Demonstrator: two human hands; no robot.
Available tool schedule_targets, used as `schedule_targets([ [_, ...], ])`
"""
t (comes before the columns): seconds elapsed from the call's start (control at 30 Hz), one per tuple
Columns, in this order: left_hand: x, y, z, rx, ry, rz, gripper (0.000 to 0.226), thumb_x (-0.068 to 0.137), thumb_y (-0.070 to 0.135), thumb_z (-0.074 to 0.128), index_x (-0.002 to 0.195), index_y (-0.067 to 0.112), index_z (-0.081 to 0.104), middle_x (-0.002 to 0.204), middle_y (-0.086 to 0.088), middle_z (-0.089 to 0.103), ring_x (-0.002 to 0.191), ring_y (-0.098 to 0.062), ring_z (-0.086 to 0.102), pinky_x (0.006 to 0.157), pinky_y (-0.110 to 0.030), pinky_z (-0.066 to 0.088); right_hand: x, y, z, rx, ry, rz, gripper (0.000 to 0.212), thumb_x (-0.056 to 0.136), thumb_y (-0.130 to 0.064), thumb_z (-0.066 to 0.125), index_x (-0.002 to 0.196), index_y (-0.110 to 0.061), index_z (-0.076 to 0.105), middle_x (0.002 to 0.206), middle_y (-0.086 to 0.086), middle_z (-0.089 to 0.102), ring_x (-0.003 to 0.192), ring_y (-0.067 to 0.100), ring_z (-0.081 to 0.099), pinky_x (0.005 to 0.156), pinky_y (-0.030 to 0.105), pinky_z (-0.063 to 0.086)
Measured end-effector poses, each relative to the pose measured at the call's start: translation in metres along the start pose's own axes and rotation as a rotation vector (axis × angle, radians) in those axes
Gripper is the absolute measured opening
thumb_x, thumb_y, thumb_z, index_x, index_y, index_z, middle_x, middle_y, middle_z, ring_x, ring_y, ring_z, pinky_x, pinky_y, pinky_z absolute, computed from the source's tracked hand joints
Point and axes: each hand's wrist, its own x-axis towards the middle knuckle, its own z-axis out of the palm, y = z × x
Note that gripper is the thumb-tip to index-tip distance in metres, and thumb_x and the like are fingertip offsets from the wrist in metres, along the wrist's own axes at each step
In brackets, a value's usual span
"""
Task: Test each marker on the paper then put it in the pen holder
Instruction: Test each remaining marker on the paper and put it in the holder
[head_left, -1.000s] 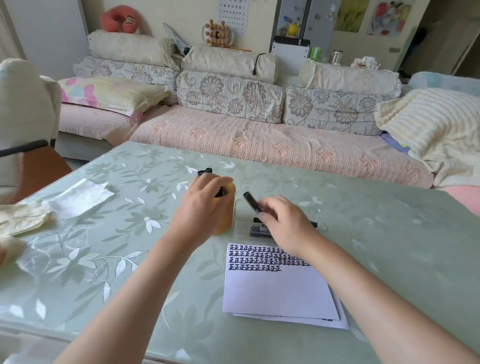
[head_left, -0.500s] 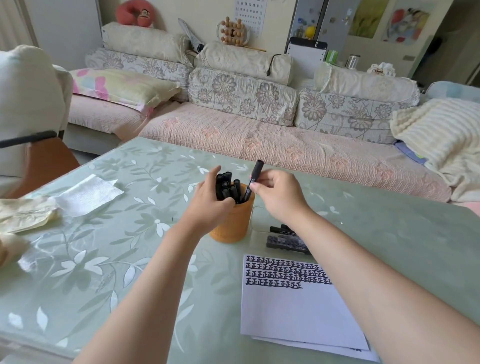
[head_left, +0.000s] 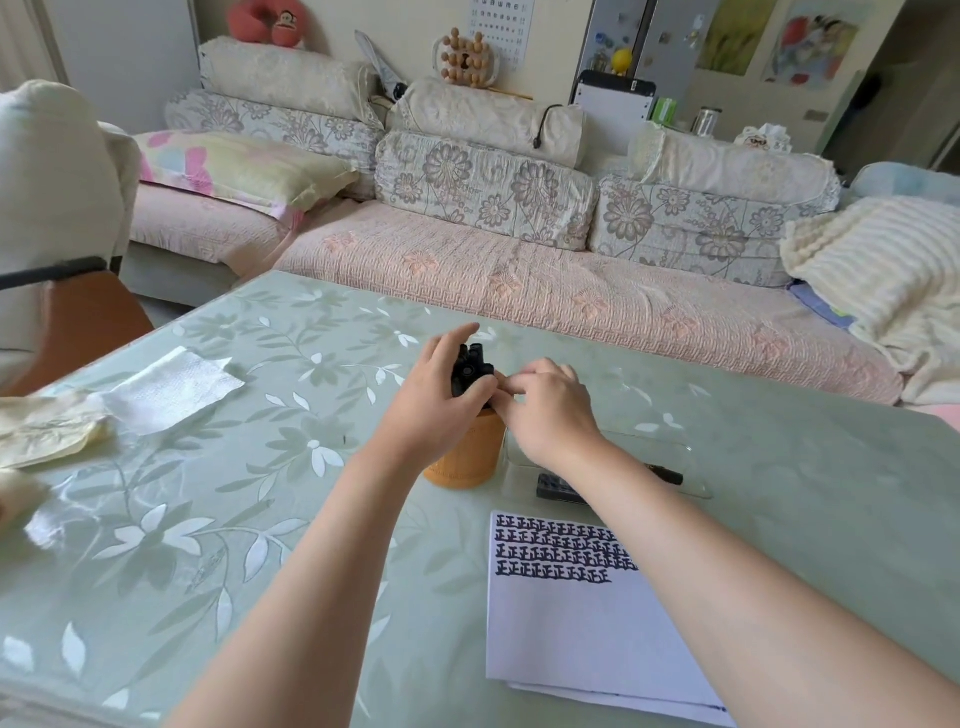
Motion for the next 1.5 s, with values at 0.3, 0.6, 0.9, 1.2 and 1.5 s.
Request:
schedule_targets([
  [0.3,0.005,-0.012,0.006,0.339,0.06,0.163,0.033,0.095,0.031,0.053,0.128,0.035,0.061,0.138,0.007,0.047,0.119,-0.02,0.051,0.094,-0.038,0.047,-0.004,0.021,-0.016,0.166,-0.117,-0.018,0.03,0.099,-0.03,0.049,0.127,-0.03,0.06,0.129,-0.003,0.05,0.112,0.016,0.05,0.103,0.034,0.039],
  [0.6,-0.006,0.004,0.006,0.616,0.121,0.287,0.042,0.089,0.029,0.06,0.13,0.026,0.056,0.143,-0.002,0.043,0.133,-0.026,0.031,0.105,-0.043,0.029,-0.036,0.103,-0.053,0.019,-0.18,0.135,0.022,0.098,-0.021,0.055,0.114,-0.027,0.069,0.119,-0.007,0.067,0.099,0.009,0.058,0.086,0.022,0.039],
  [0.9,-0.061,0.015,0.032,0.448,-0.222,0.404,0.023,0.089,0.037,0.052,0.107,0.028,0.063,0.1,0.012,0.054,0.093,-0.012,0.052,0.082,-0.033,0.048,-0.043,0.134,-0.046,-0.201,-0.259,0.103,0.034,0.098,-0.019,0.051,0.129,-0.023,0.062,0.133,0.001,0.062,0.122,0.022,0.056,0.105,0.037,0.044],
  [1.2,-0.087,-0.016,0.025,0.696,-0.699,0.056,0.11,0.05,0.098,0.04,0.143,0.04,0.03,0.135,0.017,0.027,0.126,-0.008,0.022,0.112,-0.037,0.026,-0.027,0.137,-0.036,-0.21,-0.345,0.172,0.022,0.093,-0.023,0.06,0.111,-0.017,0.072,0.118,0.009,0.069,0.108,0.029,0.062,0.097,0.043,0.05],
  [1.5,-0.089,-0.01,0.034,0.721,-0.65,0.105,0.101,0.061,0.09,0.04,0.148,0.039,0.027,0.137,0.015,0.029,0.123,-0.01,0.024,0.106,-0.034,0.027,-0.032,0.127,-0.047,-0.182,-0.359,0.096,0.014,0.096,-0.035,0.057,0.106,-0.027,0.064,0.109,-0.001,0.064,0.097,0.02,0.058,0.088,0.037,0.048],
])
